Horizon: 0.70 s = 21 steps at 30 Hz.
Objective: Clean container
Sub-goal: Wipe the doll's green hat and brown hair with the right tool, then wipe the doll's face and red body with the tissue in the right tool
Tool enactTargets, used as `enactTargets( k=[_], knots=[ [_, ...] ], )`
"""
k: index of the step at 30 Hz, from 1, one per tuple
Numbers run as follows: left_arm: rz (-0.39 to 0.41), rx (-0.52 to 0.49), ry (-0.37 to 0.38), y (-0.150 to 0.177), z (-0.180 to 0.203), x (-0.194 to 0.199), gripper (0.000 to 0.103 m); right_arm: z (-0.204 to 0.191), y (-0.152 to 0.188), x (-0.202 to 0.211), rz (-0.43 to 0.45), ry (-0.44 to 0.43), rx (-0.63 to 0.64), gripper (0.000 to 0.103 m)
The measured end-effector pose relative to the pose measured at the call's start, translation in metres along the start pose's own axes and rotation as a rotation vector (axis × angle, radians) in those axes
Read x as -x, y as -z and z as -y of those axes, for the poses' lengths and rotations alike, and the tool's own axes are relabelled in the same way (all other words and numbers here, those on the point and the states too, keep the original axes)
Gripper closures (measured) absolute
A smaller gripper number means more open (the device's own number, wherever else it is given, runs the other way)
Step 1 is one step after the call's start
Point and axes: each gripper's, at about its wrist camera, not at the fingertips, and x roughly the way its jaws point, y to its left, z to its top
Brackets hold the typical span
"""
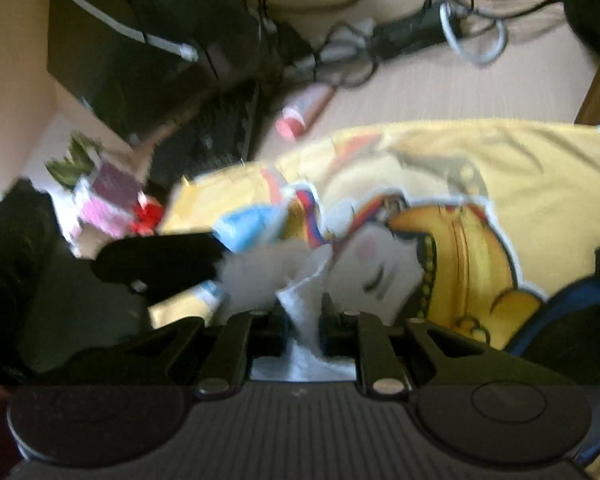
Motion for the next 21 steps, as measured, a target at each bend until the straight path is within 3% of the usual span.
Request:
enactTargets(
  k=[5,10,14,16,18,20,21],
  knots=[
    [0.132,-0.075,-0.048,-0.025,0.0,0.021,0.058,-0.007,-0.026,0.034,0.131,-0.026,0.002,0.086],
    [0.109,-0.008,-0.068,-0.008,-0.016,0.032,0.057,-0.01,-0.038,0.05,0.211,-0.025,-0.012,0.085],
    [0.092,0.092,-0.136,0.024,-0.029,0.054,0.05,-0.009,-0.04,0.041,0.192,0.03,-0.009,0.086],
    [0.084,0.152,-0.135,0.036,-0.036,0.066,0.033,-0.007,-0.039,0.033,0.163,0.072,-0.001,0.085],
    [0.078,0.18,-0.143,0.044,-0.037,0.07,0.026,-0.008,-0.032,0.022,0.122,0.122,0.031,0.085],
    [0.064,0.17,-0.164,0.046,-0.033,0.062,0.025,-0.009,-0.026,0.011,0.085,0.161,0.051,0.085],
    [0.062,0.154,-0.181,0.044,-0.029,0.056,0.025,-0.01,-0.026,0.008,0.083,0.121,0.038,0.085]
  ],
)
